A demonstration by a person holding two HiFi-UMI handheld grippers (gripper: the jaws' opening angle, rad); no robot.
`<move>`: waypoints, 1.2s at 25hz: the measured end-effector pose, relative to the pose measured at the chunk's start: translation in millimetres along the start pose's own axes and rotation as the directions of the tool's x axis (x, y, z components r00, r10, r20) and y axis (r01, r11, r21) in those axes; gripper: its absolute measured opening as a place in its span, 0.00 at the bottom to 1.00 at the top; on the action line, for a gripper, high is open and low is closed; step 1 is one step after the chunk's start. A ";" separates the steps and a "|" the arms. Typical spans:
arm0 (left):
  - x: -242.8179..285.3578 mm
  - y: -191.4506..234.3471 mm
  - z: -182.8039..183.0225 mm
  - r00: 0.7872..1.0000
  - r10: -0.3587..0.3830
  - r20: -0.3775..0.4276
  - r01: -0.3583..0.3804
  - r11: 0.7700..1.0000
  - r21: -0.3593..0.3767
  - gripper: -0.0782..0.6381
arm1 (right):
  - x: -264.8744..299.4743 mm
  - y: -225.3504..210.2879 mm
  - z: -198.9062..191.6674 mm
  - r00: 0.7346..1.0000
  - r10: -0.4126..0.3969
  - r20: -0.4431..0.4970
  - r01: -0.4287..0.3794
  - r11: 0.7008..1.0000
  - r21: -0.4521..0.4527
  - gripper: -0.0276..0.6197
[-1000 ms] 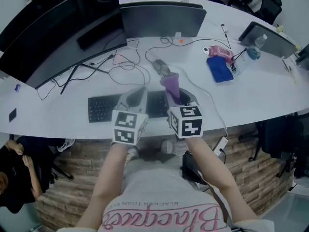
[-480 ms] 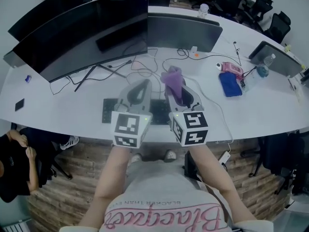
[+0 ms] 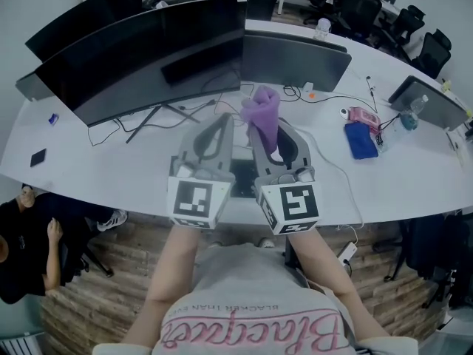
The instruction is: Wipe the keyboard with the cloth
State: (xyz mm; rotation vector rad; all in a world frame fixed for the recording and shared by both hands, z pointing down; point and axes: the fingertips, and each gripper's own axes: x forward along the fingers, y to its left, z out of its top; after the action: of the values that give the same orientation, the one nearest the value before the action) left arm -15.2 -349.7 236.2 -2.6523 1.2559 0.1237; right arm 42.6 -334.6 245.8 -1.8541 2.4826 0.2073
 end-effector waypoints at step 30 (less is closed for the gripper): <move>-2.4 12.8 9.4 0.998 0.011 0.059 -0.012 1.000 0.024 0.12 | 12.4 17.3 11.4 0.998 -0.024 0.064 0.028 0.998 -0.058 0.19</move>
State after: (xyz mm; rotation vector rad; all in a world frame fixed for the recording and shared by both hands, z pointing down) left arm -26.6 -353.7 225.5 -2.6016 1.2462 0.1854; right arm 21.9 -340.1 234.6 -1.8691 2.4347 0.3361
